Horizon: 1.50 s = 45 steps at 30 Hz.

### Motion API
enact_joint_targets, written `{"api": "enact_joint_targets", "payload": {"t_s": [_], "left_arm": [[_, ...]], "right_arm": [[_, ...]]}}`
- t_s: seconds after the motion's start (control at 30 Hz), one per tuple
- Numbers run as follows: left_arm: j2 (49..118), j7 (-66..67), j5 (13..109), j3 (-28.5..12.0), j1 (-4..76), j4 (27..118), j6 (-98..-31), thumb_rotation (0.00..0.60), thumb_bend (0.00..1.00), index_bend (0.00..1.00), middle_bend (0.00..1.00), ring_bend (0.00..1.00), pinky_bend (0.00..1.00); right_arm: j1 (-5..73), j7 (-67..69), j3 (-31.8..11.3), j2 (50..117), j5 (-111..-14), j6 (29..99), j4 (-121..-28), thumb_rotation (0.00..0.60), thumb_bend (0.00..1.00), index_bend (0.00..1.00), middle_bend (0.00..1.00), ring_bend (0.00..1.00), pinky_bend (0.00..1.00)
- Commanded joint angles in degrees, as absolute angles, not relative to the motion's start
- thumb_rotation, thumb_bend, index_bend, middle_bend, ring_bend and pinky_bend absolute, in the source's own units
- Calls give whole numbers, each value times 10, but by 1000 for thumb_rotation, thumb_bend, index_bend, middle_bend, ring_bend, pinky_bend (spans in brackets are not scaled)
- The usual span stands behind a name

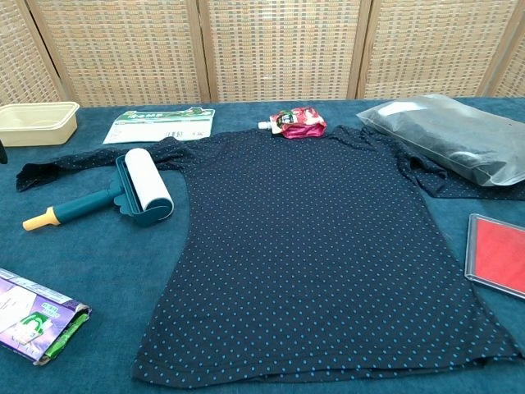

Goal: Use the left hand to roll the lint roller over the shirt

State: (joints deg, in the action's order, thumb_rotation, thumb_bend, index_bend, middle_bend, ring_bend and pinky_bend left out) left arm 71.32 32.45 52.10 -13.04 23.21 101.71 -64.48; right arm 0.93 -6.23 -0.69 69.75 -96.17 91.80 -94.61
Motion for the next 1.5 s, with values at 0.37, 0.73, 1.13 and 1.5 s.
{"api": "enact_joint_targets", "payload": {"t_s": [0.37, 0.73, 1.13, 1.5], "left_arm": [[814, 401, 365, -145, 332, 912, -615, 600, 103, 392, 874, 734, 690], [878, 424, 322, -145, 379, 844, -619, 600, 205, 426, 874, 734, 689], [912, 427, 306, -146, 405, 794, -617, 600, 237, 422, 874, 733, 687], [937, 413, 293, -146, 415, 752, -598, 600, 237, 430, 874, 733, 688]], "right_arm": [[13, -51, -8, 702, -959, 912, -936, 600, 61, 0, 0, 0, 0], [15, -35, -10, 702, -952, 910, -929, 600, 60, 0, 0, 0, 0], [19, -30, -13, 705, -941, 901, -921, 600, 61, 0, 0, 0, 0], [18, -33, -11, 707, -944, 904, -922, 600, 61, 0, 0, 0, 0]]}}
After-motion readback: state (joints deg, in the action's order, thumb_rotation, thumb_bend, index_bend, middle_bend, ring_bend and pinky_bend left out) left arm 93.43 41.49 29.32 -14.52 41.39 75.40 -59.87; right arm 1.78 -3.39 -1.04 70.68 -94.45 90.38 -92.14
